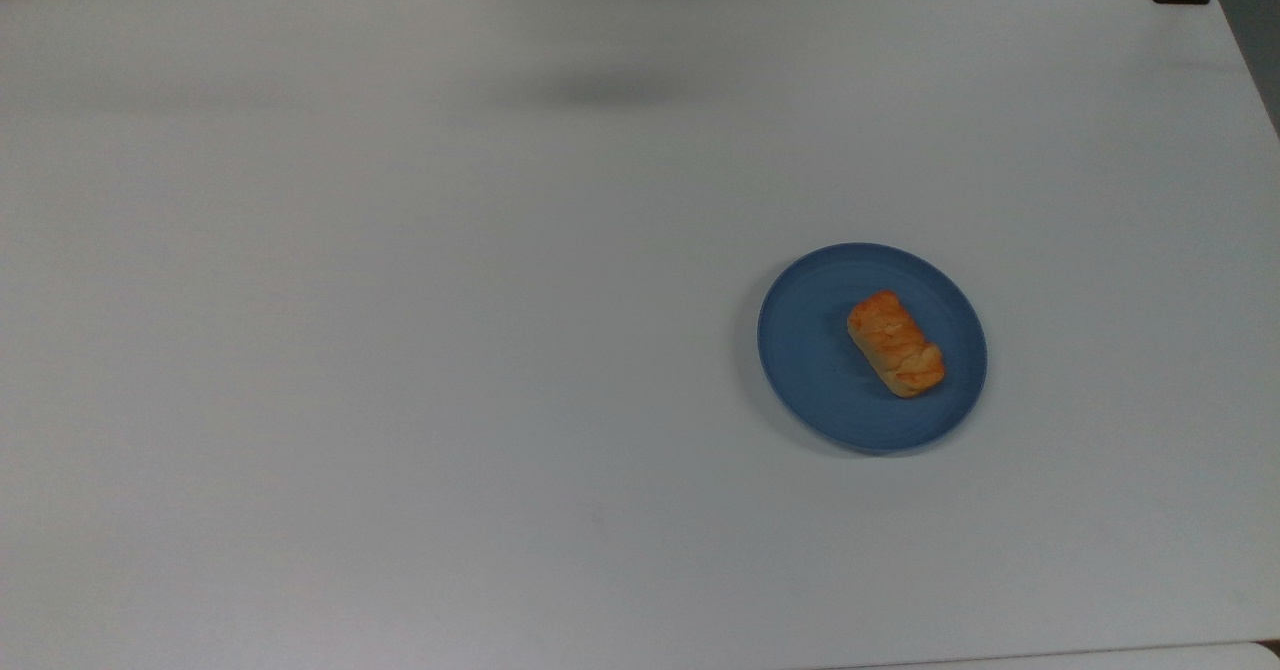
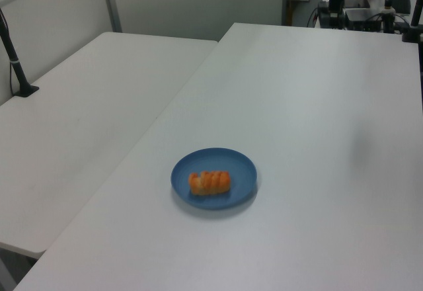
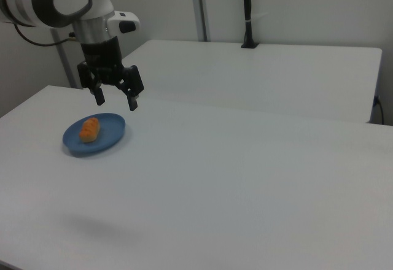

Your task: Put the bread on the table

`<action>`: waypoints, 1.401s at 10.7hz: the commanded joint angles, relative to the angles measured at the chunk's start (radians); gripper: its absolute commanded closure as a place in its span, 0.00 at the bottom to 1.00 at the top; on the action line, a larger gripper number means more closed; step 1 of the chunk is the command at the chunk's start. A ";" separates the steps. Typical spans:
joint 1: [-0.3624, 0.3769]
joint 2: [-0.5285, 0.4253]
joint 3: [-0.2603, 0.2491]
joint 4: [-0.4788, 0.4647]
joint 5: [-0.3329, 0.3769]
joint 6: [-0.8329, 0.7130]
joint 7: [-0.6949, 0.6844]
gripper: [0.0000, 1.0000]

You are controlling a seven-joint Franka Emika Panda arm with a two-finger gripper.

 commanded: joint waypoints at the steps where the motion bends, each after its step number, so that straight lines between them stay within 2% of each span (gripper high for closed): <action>1: 0.033 0.015 0.023 -0.003 0.001 0.007 0.010 0.00; 3: 0.053 0.038 0.082 0.021 0.001 0.026 0.081 0.00; 5: 0.053 0.043 0.170 0.026 0.001 0.064 0.133 0.00; 7: 0.053 0.058 0.249 0.046 0.006 0.067 0.135 0.00; 9: 0.056 0.090 0.303 0.075 0.019 0.102 0.142 0.00; 10: 0.082 0.112 0.322 0.083 0.015 0.137 0.167 0.00; 13: 0.145 0.167 0.323 0.085 -0.001 0.283 0.263 0.00; 15: 0.168 0.242 0.323 0.144 -0.002 0.351 0.297 0.00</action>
